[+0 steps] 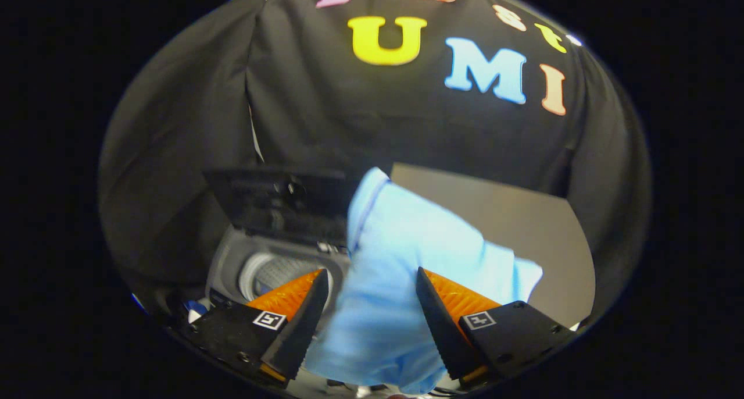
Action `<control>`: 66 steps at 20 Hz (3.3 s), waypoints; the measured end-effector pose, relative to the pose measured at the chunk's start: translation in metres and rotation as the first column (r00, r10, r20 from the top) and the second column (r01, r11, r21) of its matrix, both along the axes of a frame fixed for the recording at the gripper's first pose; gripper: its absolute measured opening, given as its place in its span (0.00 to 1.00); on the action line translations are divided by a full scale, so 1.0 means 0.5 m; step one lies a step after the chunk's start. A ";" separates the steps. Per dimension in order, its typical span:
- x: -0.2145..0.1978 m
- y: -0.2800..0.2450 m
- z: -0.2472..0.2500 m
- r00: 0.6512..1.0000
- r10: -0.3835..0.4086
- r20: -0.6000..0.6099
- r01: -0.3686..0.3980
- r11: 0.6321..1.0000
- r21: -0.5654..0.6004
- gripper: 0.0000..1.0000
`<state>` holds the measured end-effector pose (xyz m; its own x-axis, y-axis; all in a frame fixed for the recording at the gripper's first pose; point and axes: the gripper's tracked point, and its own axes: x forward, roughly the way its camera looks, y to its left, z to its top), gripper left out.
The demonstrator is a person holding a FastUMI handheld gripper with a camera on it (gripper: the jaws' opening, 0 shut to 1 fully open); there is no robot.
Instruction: Put the clothes into the washing machine and then close the washing machine lid.
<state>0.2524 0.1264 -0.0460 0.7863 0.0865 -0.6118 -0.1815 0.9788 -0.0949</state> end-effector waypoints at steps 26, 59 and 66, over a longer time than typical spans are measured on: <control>0.175 0.408 0.017 0.939 0.336 0.073 -0.343 0.907 0.243 0.01; 0.222 0.572 -0.274 0.926 0.339 -0.168 -0.296 0.925 0.239 0.02; 0.206 0.559 -0.344 0.917 0.314 -0.247 -0.263 0.940 0.218 0.01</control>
<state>0.3553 0.4060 -0.2180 0.5145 0.4104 -0.7529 -0.4524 0.8758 0.1683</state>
